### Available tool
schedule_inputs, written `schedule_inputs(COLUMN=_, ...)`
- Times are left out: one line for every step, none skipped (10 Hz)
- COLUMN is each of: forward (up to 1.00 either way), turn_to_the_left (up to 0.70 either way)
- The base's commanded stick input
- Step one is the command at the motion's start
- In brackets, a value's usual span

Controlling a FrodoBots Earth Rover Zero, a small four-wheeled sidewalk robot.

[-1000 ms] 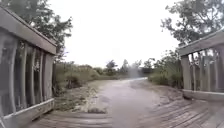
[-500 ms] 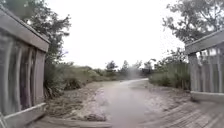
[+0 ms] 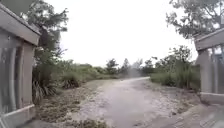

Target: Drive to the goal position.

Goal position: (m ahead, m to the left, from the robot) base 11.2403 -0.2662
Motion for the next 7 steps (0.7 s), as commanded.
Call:
schedule_inputs(forward=0.45, turn_to_the_left=0.0)
schedule_inputs(forward=0.45, turn_to_the_left=0.0)
schedule_inputs(forward=0.45, turn_to_the_left=0.0)
schedule_inputs(forward=0.45, turn_to_the_left=0.0)
schedule_inputs(forward=0.45, turn_to_the_left=0.0)
schedule_inputs(forward=0.45, turn_to_the_left=0.0)
schedule_inputs(forward=0.45, turn_to_the_left=0.0)
